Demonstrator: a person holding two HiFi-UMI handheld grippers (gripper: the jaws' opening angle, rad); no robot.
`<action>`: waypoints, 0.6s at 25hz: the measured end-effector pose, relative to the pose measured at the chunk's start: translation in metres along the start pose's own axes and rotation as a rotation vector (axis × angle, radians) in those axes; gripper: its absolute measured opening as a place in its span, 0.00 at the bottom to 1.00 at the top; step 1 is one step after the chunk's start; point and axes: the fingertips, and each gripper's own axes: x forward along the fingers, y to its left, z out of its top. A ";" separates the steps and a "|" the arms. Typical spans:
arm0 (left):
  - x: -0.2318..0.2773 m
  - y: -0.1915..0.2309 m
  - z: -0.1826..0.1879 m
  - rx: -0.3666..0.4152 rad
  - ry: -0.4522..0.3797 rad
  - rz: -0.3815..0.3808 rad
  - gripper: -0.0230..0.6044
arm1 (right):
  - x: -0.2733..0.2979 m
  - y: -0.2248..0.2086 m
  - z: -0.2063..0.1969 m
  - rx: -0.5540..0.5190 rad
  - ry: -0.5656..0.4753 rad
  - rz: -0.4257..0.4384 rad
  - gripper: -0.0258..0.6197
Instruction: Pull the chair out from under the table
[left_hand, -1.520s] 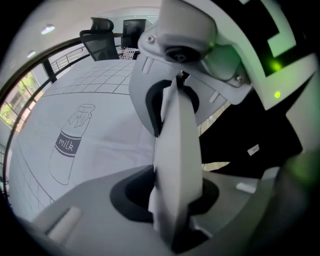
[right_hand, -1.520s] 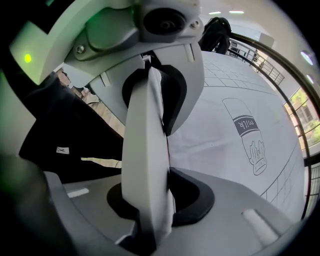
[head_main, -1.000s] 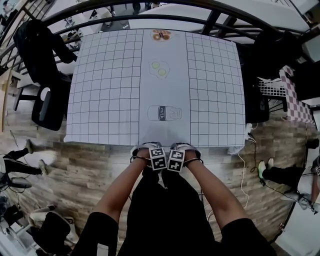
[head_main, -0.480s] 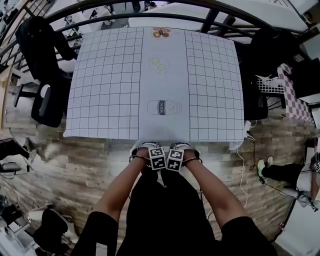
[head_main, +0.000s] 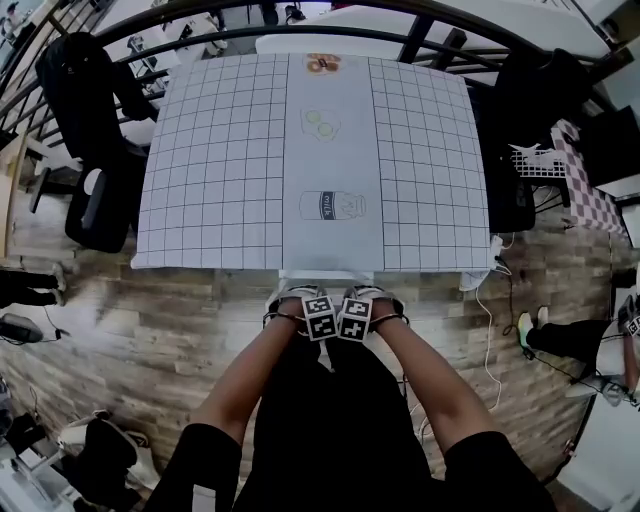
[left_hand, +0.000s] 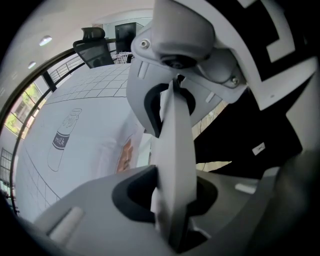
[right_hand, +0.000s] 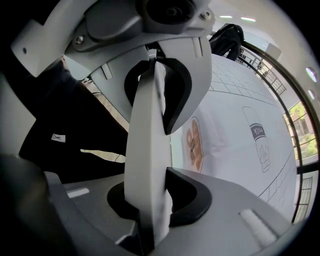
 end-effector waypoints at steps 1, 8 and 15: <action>0.000 -0.003 -0.001 0.002 -0.001 -0.001 0.19 | 0.000 0.003 0.001 0.002 0.000 0.002 0.16; -0.002 -0.024 -0.007 0.025 0.008 -0.020 0.19 | -0.001 0.026 0.006 0.031 -0.004 0.011 0.16; -0.002 -0.049 -0.012 0.026 0.012 -0.045 0.19 | 0.000 0.051 0.009 0.055 -0.013 0.037 0.16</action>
